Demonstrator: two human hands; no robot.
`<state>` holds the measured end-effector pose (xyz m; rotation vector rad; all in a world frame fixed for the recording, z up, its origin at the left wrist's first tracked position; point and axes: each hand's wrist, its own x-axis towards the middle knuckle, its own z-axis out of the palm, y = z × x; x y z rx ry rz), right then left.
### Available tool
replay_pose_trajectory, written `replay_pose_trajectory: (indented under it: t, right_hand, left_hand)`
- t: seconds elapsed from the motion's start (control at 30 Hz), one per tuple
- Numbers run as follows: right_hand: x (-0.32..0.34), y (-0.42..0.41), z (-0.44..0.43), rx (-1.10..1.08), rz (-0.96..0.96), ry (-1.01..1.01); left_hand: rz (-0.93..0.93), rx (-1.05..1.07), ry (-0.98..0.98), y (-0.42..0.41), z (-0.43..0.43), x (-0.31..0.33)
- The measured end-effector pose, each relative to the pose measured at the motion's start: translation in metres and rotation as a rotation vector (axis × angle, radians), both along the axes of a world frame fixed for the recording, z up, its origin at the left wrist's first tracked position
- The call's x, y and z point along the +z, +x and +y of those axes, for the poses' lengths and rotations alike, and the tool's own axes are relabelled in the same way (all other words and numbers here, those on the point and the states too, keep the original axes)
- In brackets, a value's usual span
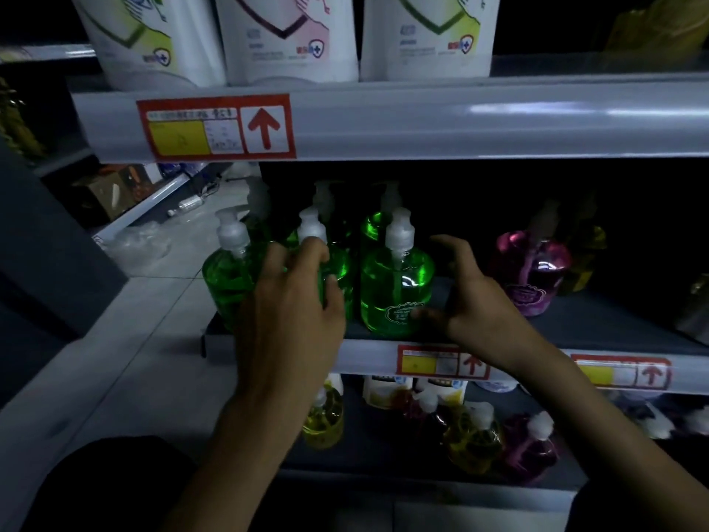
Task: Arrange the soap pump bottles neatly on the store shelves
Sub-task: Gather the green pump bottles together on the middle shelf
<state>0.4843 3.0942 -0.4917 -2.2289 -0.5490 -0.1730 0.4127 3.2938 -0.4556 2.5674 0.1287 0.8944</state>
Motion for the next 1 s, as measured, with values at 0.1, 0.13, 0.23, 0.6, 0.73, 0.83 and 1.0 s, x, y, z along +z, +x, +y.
replay_pose_trajectory:
  t: [0.1, 0.13, 0.23, 0.6, 0.73, 0.83, 1.0]
  right_hand:
    - [0.001, 0.002, 0.006, 0.009, -0.005, -0.024]
    - [0.000, 0.003, 0.008, 0.009, -0.003, -0.016]
    - [-0.002, 0.002, 0.012, 0.010, 0.007, 0.012]
    - [0.004, -0.012, -0.012, -0.091, -0.165, -0.101]
    - [0.018, -0.019, -0.048, -0.343, -0.292, -0.007]
    - [0.020, -0.016, -0.077, -0.547, -0.285, 0.086]
    - [0.003, -0.005, -0.112, -0.547, -0.101, 0.033]
  left_hand:
    - [0.127, -0.059, 0.028, 0.003, 0.013, -0.009]
    - [0.167, -0.075, 0.010, 0.004, 0.013, -0.012]
    - [0.163, -0.083, -0.033, 0.003, 0.009, -0.013]
    - [-0.107, -0.085, -0.037, 0.007, -0.021, -0.011]
    - [-0.131, -0.300, -0.172, 0.014, -0.058, -0.010]
    - [-0.019, -0.413, -0.230, 0.024, -0.092, -0.022]
    - [0.207, -0.535, -0.332, 0.049, -0.140, -0.044]
